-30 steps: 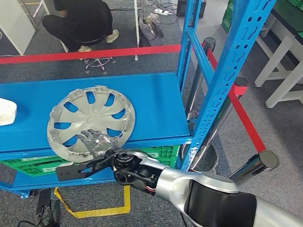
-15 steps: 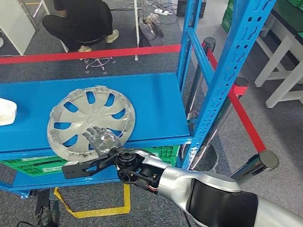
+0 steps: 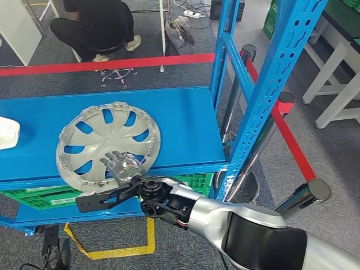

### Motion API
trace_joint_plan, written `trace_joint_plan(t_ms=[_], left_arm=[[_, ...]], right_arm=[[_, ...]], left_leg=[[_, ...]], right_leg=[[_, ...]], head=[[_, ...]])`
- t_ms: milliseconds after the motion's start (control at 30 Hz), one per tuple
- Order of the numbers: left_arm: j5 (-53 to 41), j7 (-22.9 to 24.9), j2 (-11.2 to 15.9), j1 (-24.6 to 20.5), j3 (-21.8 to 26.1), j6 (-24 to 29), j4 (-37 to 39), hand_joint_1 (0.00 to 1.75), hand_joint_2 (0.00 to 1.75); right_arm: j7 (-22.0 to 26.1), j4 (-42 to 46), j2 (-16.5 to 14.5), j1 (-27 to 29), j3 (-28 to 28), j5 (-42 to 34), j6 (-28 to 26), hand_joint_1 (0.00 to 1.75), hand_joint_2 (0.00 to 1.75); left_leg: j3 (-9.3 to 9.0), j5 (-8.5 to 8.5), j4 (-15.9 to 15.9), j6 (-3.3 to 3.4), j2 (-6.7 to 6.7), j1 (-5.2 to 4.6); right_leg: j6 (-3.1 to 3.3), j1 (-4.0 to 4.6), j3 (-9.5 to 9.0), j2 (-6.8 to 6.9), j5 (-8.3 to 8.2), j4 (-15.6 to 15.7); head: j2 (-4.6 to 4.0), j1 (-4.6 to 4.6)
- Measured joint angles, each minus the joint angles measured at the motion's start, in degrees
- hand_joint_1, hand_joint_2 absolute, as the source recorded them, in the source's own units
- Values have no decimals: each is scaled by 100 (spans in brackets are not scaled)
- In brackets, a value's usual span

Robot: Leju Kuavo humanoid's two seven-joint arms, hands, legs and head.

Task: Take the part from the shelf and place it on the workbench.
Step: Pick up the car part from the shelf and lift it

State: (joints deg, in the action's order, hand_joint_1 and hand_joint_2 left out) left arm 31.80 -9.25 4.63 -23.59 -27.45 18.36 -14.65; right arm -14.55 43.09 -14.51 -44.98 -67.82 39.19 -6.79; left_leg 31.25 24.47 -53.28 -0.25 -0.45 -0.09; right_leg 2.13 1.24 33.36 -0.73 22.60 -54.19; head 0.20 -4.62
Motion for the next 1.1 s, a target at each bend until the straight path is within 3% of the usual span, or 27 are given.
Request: trace_joint_plan(t_ms=[1100], left_arm=[[111, 21, -3, -2, -7, 60, 1, 0, 0]], right_arm=[[111, -921, -3, -218, 130, 332, -43, 0, 175]], left_leg=[[0, 0, 0, 0, 0, 0]], right_leg=[[0, 0, -1, 0, 0, 0]], head=[[0, -1]])
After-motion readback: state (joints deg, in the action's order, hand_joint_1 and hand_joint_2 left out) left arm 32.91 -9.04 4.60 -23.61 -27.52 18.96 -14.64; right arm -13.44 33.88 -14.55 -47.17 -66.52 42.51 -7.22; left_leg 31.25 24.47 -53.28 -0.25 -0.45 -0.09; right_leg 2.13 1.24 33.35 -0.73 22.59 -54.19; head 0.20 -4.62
